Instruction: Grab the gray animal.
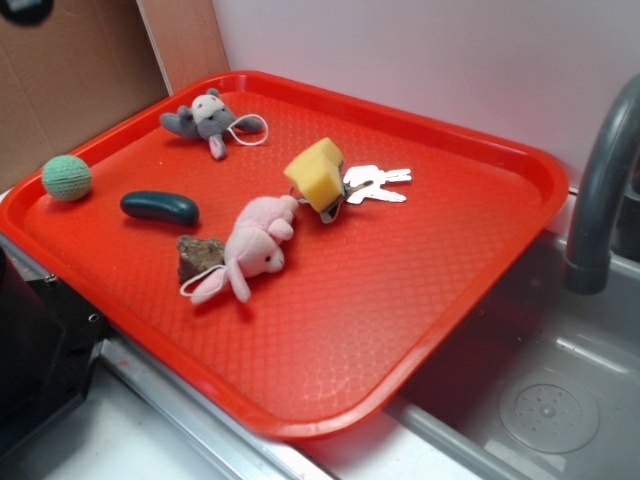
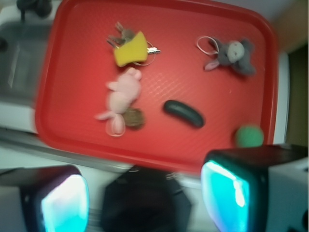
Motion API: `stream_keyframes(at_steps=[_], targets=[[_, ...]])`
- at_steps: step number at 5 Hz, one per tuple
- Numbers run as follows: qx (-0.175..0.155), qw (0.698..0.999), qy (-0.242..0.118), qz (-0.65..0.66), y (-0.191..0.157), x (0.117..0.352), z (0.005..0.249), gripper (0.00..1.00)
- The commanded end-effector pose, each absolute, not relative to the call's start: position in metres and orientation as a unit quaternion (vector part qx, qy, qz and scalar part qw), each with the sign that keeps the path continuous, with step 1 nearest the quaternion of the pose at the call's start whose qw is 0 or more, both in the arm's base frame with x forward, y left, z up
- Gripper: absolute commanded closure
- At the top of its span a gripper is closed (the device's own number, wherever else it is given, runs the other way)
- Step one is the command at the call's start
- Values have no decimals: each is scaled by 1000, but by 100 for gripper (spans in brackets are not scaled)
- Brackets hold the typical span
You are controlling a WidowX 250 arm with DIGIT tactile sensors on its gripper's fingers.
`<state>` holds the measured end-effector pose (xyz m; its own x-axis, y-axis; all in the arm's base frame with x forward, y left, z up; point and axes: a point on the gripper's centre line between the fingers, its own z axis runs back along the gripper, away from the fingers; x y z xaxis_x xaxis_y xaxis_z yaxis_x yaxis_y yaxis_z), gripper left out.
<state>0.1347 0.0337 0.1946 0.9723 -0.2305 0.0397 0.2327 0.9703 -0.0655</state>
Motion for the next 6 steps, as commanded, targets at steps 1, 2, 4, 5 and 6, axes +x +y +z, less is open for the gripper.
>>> stream_keyframes(at_steps=[1, 2, 4, 5, 6], targets=[[-11, 945, -24, -326, 90, 179, 153, 0], [37, 913, -37, -405, 100, 213, 137, 0], [69, 875, -32, -478, 111, 261, 92, 0], [68, 865, -28, -497, 115, 279, 58, 0], [75, 875, -24, -478, 115, 282, 26, 0]])
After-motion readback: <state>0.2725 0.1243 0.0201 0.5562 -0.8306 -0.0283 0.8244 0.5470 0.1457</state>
